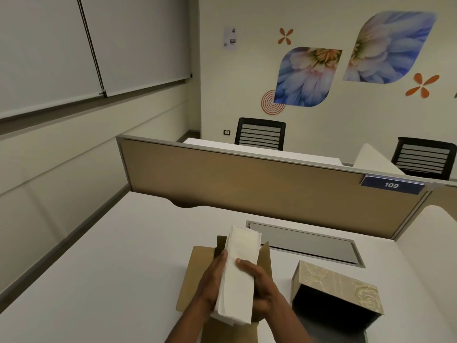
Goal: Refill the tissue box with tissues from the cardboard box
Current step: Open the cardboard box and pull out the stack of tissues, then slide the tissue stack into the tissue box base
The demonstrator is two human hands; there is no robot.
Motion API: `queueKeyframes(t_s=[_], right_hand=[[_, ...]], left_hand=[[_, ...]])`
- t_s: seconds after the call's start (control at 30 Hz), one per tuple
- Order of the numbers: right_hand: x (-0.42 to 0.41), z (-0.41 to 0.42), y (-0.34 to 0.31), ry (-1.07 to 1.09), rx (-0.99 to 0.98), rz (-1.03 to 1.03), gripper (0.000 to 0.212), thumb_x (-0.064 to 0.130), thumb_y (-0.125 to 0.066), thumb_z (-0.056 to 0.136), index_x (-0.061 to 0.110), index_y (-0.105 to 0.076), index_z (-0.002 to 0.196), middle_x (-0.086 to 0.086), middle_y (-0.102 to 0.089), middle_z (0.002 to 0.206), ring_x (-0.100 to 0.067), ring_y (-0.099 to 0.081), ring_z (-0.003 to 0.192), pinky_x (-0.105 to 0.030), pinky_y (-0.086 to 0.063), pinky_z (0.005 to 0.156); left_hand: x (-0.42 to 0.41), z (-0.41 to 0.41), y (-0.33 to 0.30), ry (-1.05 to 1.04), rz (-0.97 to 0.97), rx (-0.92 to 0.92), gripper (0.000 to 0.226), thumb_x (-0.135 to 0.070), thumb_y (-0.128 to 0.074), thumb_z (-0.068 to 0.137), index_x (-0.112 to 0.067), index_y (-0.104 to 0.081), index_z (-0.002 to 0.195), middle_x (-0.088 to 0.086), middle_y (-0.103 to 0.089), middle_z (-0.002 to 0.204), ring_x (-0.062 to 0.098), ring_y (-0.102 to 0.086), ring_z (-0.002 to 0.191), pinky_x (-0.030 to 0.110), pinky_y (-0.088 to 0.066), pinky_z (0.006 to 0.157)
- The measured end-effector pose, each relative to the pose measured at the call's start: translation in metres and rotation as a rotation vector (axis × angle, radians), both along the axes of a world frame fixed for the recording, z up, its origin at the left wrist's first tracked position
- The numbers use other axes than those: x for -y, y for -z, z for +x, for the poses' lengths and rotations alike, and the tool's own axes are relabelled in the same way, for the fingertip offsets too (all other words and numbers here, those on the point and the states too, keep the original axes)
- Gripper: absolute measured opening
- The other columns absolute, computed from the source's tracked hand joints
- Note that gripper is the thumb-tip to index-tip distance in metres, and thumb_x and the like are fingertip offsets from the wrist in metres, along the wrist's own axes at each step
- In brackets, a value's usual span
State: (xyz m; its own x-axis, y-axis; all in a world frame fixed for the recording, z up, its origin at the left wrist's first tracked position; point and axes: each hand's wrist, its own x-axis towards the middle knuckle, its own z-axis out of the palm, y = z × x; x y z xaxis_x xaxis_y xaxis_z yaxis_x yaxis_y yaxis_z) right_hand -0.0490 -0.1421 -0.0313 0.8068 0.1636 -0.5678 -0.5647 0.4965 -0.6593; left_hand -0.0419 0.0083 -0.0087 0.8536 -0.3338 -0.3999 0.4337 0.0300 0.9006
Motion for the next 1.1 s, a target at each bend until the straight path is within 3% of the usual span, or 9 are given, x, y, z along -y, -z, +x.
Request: queueKeyframes(t_s=[0.2,0.43,0.53,0.67,0.8,0.87,0.97,1.03,1.1], right_hand=[[0.003,-0.008,-0.01,0.106,0.113,-0.255,0.093,0.039,-0.088,0.059,0.016,-0.048,0.139,-0.027,-0.064,0.127,-0.045,-0.064,0.116,-0.066,-0.052,0.1],[0.013,-0.015,-0.021,0.176,0.148,-0.156,0.086,0.043,-0.087,0.067,0.019,-0.047,0.139,-0.028,-0.064,0.129,-0.049,-0.064,0.117,-0.068,-0.051,0.099],[0.013,-0.015,-0.025,0.193,0.169,-0.22,0.09,0.045,-0.086,0.064,0.017,-0.047,0.14,-0.025,-0.065,0.128,-0.046,-0.066,0.116,-0.066,-0.053,0.098],[0.004,-0.016,-0.028,0.252,0.193,-0.242,0.086,0.047,-0.079,0.067,0.017,-0.046,0.14,-0.023,-0.065,0.126,-0.044,-0.067,0.112,-0.065,-0.054,0.096],[0.011,-0.022,-0.03,0.195,0.134,-0.138,0.091,0.051,-0.079,0.066,0.016,-0.044,0.142,-0.028,-0.061,0.133,-0.046,-0.063,0.119,-0.066,-0.048,0.104],[0.016,-0.026,-0.029,0.172,0.118,-0.055,0.091,0.051,-0.077,0.068,0.013,-0.044,0.144,-0.029,-0.061,0.134,-0.045,-0.063,0.116,-0.063,-0.047,0.107],[0.016,-0.029,-0.028,0.162,0.112,-0.015,0.089,0.051,-0.076,0.069,0.013,-0.045,0.143,-0.027,-0.063,0.125,-0.041,-0.065,0.108,-0.058,-0.053,0.099],[0.009,-0.029,-0.026,0.151,0.108,-0.014,0.087,0.051,-0.077,0.068,0.013,-0.047,0.141,-0.028,-0.064,0.127,-0.042,-0.066,0.109,-0.059,-0.053,0.1],[-0.001,-0.029,-0.026,0.129,0.087,-0.056,0.085,0.053,-0.079,0.066,0.014,-0.052,0.136,-0.029,-0.066,0.128,-0.044,-0.067,0.113,-0.063,-0.05,0.103]], left_hand=[[0.0,-0.003,-0.003,0.041,0.203,0.13,0.082,-0.077,-0.075,0.057,-0.029,-0.061,0.121,-0.001,-0.074,0.113,0.024,-0.073,0.1,0.049,-0.06,0.091],[-0.004,-0.013,-0.008,0.091,0.163,0.138,0.081,-0.062,-0.086,0.059,-0.031,-0.056,0.128,0.0,-0.07,0.122,0.023,-0.071,0.106,0.048,-0.06,0.091],[-0.004,-0.017,-0.012,0.111,0.191,0.183,0.083,-0.069,-0.081,0.059,-0.033,-0.055,0.13,-0.002,-0.069,0.122,0.022,-0.071,0.106,0.047,-0.06,0.092],[0.007,-0.027,-0.012,0.175,0.261,0.22,0.085,-0.087,-0.061,0.059,-0.044,-0.045,0.131,-0.011,-0.067,0.118,0.014,-0.07,0.103,0.037,-0.061,0.09],[0.002,-0.028,-0.015,0.253,0.156,0.122,0.071,-0.082,-0.054,0.07,-0.042,-0.048,0.129,-0.005,-0.07,0.117,0.018,-0.072,0.104,0.04,-0.06,0.093],[-0.005,-0.022,-0.019,0.184,0.126,0.142,0.075,-0.082,-0.048,0.076,-0.038,-0.047,0.136,-0.004,-0.065,0.13,0.019,-0.067,0.115,0.045,-0.055,0.101],[-0.009,-0.013,-0.029,-0.023,0.133,0.177,0.081,-0.078,-0.041,0.081,-0.034,-0.036,0.149,-0.001,-0.043,0.155,0.026,-0.046,0.14,0.053,-0.038,0.116],[-0.003,-0.012,-0.034,-0.002,0.139,0.176,0.082,-0.081,-0.042,0.081,-0.033,-0.038,0.147,0.004,-0.051,0.148,0.029,-0.054,0.132,0.057,-0.045,0.11],[0.005,-0.016,-0.037,0.099,0.187,0.154,0.078,-0.078,-0.045,0.076,-0.034,-0.041,0.14,0.005,-0.063,0.128,0.026,-0.068,0.111,0.052,-0.056,0.097]])
